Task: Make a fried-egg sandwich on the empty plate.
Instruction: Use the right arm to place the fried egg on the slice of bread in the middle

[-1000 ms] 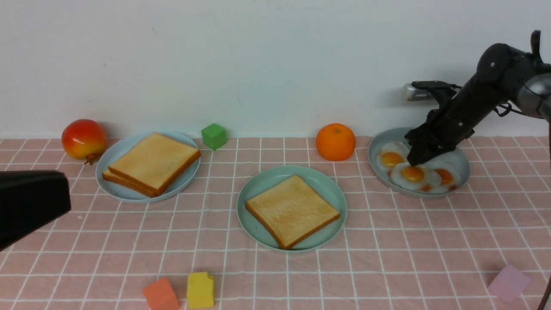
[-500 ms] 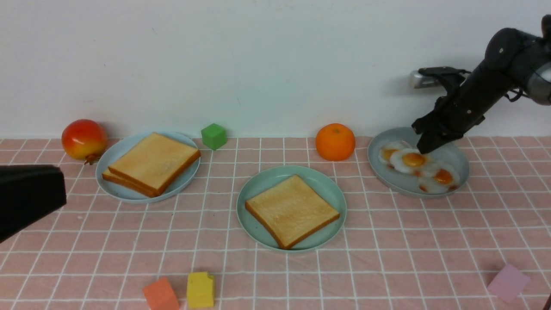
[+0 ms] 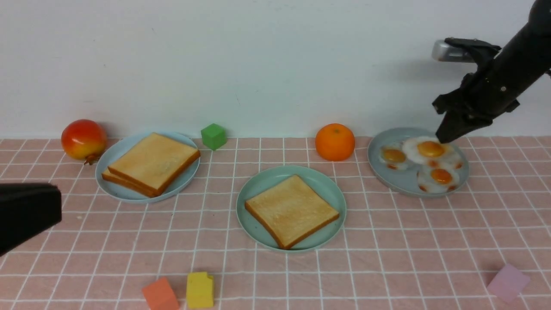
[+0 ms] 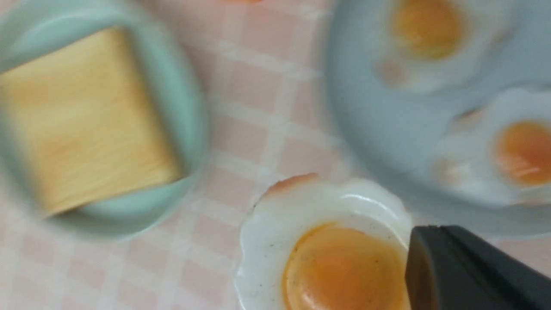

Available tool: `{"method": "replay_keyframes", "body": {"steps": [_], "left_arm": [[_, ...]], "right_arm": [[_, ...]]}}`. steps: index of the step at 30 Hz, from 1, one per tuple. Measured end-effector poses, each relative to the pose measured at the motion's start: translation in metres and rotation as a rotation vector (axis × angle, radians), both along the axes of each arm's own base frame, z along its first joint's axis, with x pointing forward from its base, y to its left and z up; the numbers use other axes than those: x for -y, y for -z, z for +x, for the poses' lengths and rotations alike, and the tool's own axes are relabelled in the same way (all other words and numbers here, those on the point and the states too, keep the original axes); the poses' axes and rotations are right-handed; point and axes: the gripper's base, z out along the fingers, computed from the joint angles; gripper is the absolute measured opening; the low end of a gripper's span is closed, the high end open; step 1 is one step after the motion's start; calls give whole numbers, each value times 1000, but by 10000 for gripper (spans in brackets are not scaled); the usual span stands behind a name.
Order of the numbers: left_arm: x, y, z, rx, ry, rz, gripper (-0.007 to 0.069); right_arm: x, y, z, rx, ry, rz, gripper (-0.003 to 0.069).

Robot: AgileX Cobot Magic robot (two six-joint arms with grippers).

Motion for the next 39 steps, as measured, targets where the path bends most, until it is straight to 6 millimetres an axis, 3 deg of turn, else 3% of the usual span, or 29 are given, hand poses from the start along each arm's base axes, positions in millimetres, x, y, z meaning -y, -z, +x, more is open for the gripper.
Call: {"method": "replay_keyframes", "body": {"steps": [3,6,7,8,11,13,20,31,34,39], "left_arm": [[0,4,4,-47,-35,21,-3],[0,7,8,-77,-68,38,-1],[0,8,8,-80,-70,40,-1],[0,8,9,-84,-76,45,-1],[0,8,10,-87,-80,48,-1],[0,8,10,-88,-81,47,-1],[0,9,10,-91,-82,50,-2],[0,9,10,-94,-82,52,-2],[0,9,10,-94,-82,52,-2],[0,9,10,-95,-82,52,-2]], "right_arm": [[-36,-1,-19,-12,-80,35,8],[-91,5,-35,-3,-193,45,8],[-95,6,-35,0,-197,45,8],[-118,12,-39,18,-234,42,8],[-162,26,-43,88,-275,16,10],[-176,34,-41,122,-273,-6,10],[-186,59,-25,198,-195,-17,10],[-190,84,-16,179,-167,-16,31],[-190,92,-15,169,-160,-15,102],[-191,91,-12,197,-150,-11,332]]}}
